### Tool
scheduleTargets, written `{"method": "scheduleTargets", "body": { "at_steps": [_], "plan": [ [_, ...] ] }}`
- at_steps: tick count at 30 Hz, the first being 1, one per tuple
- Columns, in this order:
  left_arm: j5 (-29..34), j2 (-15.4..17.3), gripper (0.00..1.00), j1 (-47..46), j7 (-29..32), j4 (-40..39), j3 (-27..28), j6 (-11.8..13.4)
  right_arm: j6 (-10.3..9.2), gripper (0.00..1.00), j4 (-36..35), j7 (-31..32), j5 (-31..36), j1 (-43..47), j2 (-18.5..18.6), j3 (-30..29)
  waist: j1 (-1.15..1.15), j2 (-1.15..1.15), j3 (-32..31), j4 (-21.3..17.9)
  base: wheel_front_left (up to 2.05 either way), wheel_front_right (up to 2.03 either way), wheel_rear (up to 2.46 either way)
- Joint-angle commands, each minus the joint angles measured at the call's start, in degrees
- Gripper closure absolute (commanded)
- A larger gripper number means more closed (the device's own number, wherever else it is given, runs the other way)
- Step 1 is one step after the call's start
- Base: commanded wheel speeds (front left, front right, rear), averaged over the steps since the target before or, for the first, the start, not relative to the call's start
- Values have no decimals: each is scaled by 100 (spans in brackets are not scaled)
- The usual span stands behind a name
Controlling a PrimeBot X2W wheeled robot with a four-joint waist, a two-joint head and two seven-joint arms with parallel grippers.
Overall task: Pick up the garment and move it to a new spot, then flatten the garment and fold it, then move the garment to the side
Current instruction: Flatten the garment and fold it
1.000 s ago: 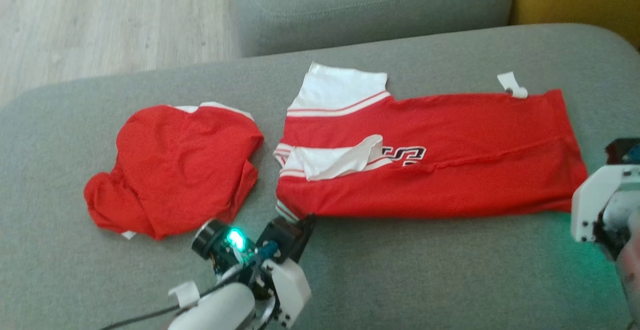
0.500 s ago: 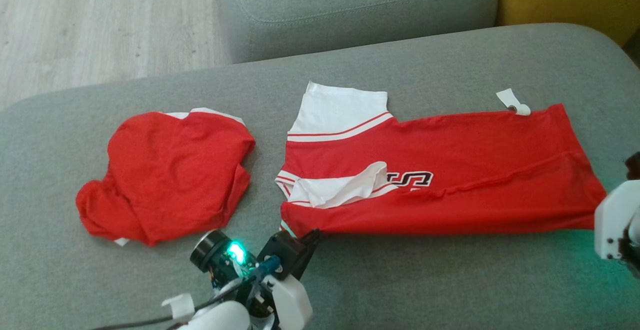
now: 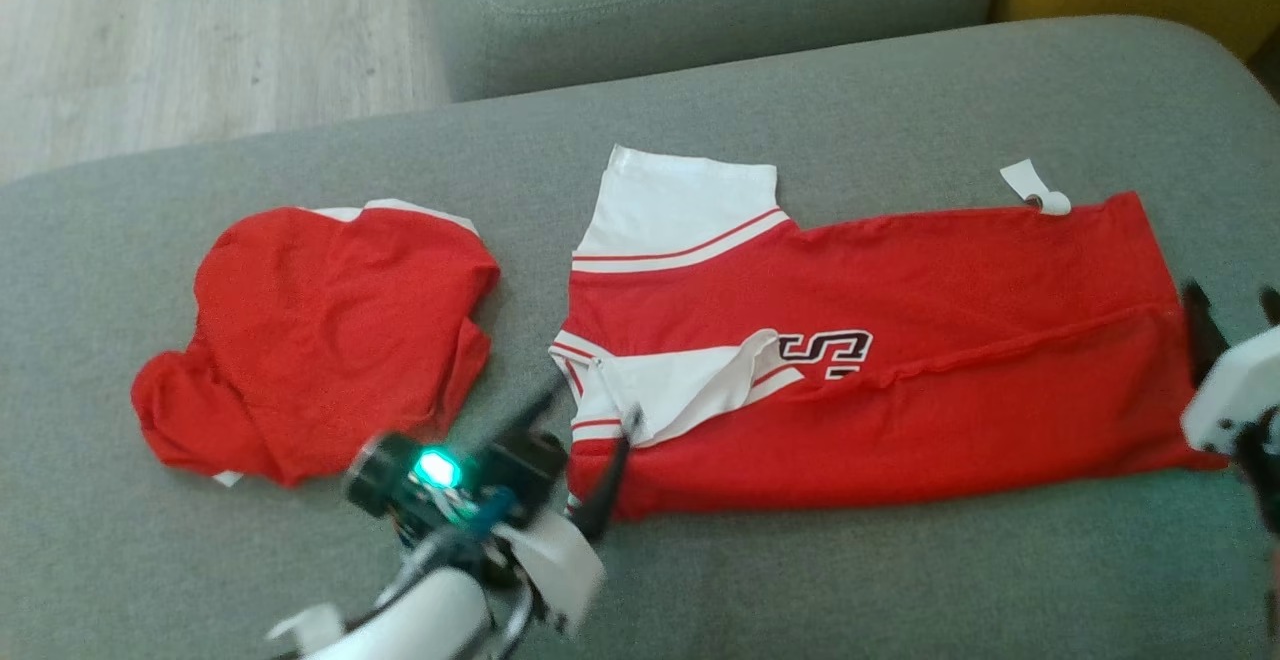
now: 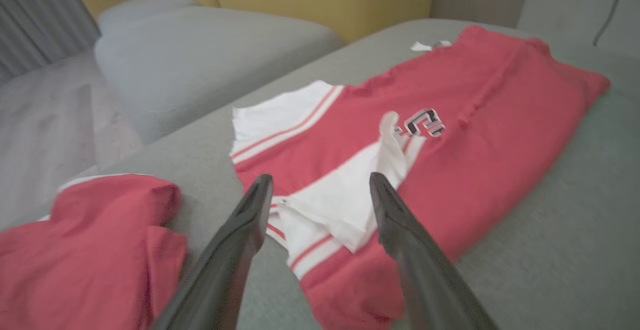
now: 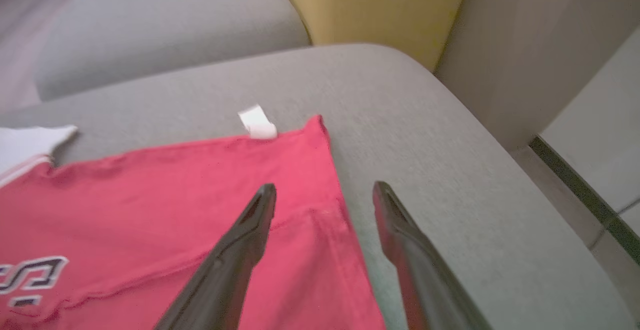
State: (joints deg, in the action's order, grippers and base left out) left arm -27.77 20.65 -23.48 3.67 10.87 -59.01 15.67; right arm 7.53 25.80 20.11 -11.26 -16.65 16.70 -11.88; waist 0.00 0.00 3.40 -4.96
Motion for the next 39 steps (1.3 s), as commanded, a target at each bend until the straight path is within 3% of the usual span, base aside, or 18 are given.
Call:
{"method": "scheduleTargets", "body": {
  "at_steps": [1, 7, 12, 14, 16, 17, 18, 22, 25, 31, 39],
  "plan": [
    [-26, 42, 0, -205, -169, -144, 333, 91, -4, 0, -294, -160, -5, 6, 11, 40, 0, 0, 34, -19, 0, 0, 0],
    [-187, -16, 0, -186, -1356, -288, 960, 262, -4, 0, -1339, -1723, -129, 254, -594, 27, 0, 0, 312, -107, 0, 0, 0],
    [-333, 137, 0, -499, -1692, -446, 1414, 46, -4, 0, -1734, -2657, -162, 417, -980, 217, 0, 0, 617, -283, 0, 0, 0],
    [-361, 286, 0, -770, -1624, -399, 1487, -153, -4, 0, -1781, -2882, -193, 414, -1095, 322, 0, 0, 741, -385, 0, 0, 0],
    [-440, 420, 0, -1148, -1433, -295, 1543, -444, -4, 0, -1763, -3006, -190, 360, -1166, 405, 0, 0, 874, -497, 0, 0, 0],
    [-431, 574, 0, -1617, -1156, -100, 1530, -759, -4, 0, -1722, -3083, -193, 278, -1225, 509, 0, 0, 994, -630, 0, 0, 0],
    [-473, 620, 0, -1843, -981, 34, 1528, -921, -4, 0, -1704, -3113, -200, 236, -1250, 575, 0, 0, 1060, -706, 0, 0, 0],
    [-882, 687, 0, -2663, -151, 768, 1541, -1643, -4, 0, -1646, -3226, -255, 77, -1318, 825, 0, 0, 1330, -1017, 0, 0, 0],
    [-1225, 725, 0, -3180, 549, 1406, 1540, -2031, -4, 0, -1615, -3302, -311, -46, -1351, 987, 0, 0, 1551, -1280, 0, 0, 0],
    [-1693, 820, 0, -3828, 1433, 2297, 1464, -2268, -4, 0, -1591, -3404, -427, -187, -1377, 1245, 0, 0, 1847, -1666, 0, 0, 0],
    [-2135, 937, 0, -4240, 2042, 3195, 1292, -2312, -4, 0, -1615, -3494, -765, -282, -1381, 1667, 0, 0, 2134, -2116, 0, 0, 0]
  ]
}}
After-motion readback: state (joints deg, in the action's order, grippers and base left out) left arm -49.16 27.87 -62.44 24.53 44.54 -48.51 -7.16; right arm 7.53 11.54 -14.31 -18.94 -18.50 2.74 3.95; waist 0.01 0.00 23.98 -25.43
